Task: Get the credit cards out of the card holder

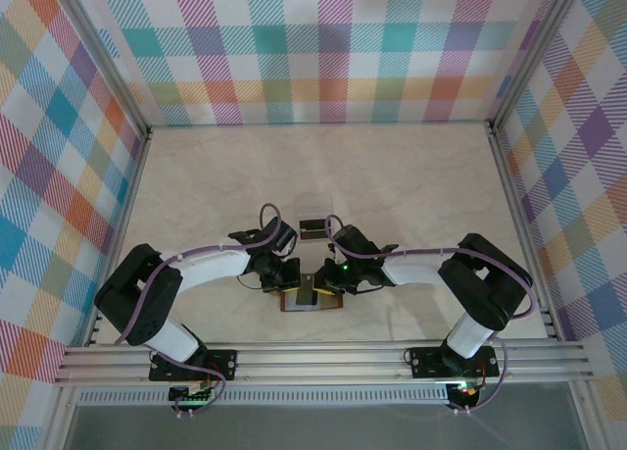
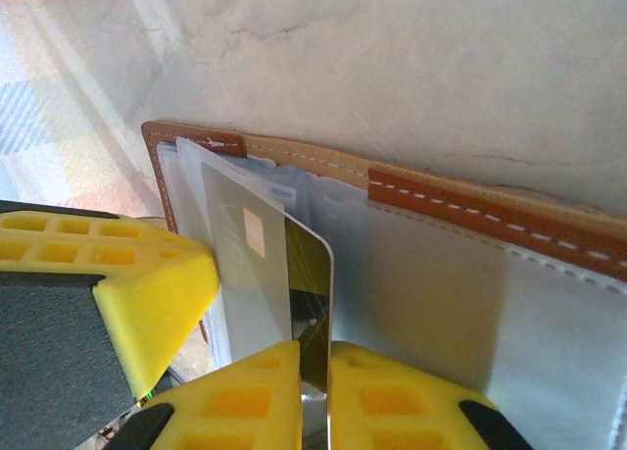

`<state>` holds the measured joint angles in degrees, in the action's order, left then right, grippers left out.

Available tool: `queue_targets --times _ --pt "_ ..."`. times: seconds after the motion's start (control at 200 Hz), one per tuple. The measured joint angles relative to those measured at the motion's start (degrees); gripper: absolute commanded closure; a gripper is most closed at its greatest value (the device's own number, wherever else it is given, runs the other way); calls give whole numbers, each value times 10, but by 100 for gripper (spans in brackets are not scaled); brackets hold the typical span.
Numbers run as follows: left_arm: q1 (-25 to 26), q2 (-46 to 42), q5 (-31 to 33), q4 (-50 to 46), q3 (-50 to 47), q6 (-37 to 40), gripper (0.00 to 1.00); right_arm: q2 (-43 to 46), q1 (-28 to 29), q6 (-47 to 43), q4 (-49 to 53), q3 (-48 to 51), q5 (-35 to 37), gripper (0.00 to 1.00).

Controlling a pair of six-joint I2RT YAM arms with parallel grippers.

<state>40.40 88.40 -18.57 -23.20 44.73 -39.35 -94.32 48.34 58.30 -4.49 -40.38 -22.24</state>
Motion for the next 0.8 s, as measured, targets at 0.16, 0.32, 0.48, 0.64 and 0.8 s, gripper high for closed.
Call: queue_targets --times 0.16,0.32,0.48,0.64,0.8 --pt "0 0 0 0 0 0 94 3 0 0 2 0 0 90" --pt "0 0 0 0 0 0 94 7 0 0 5 0 0 90" --pt "0 0 0 -2 1 0 93 12 0 -3 11 -1 2 91" --pt "0 0 0 -2 1 0 93 22 0 -5 25 -1 8 91" --pt "0 0 1 -2 1 0 92 33 -2 -7 36 -1 14 91"
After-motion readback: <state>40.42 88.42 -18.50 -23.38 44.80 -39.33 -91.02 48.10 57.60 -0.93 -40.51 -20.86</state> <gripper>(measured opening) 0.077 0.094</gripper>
